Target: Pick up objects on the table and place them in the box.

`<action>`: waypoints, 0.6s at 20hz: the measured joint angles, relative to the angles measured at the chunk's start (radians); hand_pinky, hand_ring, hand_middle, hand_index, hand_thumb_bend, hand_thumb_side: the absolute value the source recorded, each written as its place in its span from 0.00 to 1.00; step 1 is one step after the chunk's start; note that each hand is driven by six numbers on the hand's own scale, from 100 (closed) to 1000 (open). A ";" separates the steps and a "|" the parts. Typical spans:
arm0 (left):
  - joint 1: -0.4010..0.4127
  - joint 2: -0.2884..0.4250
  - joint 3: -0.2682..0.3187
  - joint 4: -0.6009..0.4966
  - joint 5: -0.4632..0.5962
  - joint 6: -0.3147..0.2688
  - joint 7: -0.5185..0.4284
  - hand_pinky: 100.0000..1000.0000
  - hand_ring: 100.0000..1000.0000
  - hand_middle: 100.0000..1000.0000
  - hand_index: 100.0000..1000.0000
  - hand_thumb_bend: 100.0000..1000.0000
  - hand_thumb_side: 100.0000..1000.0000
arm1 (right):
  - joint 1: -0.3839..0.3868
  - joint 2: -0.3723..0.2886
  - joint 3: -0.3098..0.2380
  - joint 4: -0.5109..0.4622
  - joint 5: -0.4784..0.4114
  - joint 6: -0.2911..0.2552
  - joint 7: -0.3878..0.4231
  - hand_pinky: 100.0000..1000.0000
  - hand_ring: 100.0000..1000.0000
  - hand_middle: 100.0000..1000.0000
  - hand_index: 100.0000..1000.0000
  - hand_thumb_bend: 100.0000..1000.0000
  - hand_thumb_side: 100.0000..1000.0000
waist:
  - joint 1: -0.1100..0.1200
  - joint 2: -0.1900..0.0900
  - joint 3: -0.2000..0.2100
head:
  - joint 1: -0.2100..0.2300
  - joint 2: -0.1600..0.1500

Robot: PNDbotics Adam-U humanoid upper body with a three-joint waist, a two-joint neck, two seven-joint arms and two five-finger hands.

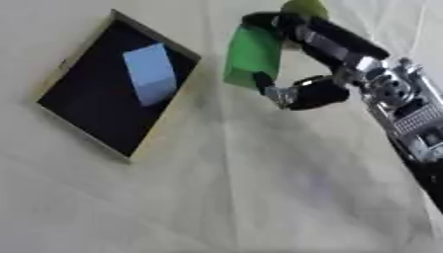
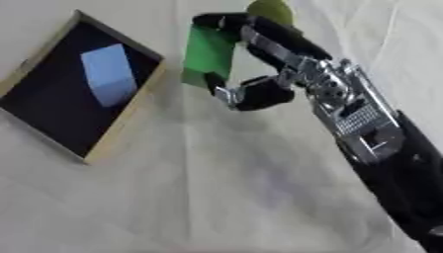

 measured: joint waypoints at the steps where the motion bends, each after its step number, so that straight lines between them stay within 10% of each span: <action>1: 0.001 0.000 0.000 0.000 0.000 0.001 0.000 0.73 0.78 0.75 0.79 0.18 0.76 | -0.027 -0.005 0.008 0.000 -0.010 -0.004 0.010 0.87 0.79 0.39 0.95 0.00 0.00 | 0.000 0.000 0.000 | 0.000 0.003; 12: 0.011 0.000 0.002 0.000 -0.002 0.003 -0.001 0.74 0.78 0.75 0.79 0.19 0.74 | -0.284 0.142 0.129 0.001 0.079 0.093 0.174 0.87 0.79 0.40 0.93 0.00 0.00 | 0.000 -0.012 0.005 | -0.025 0.012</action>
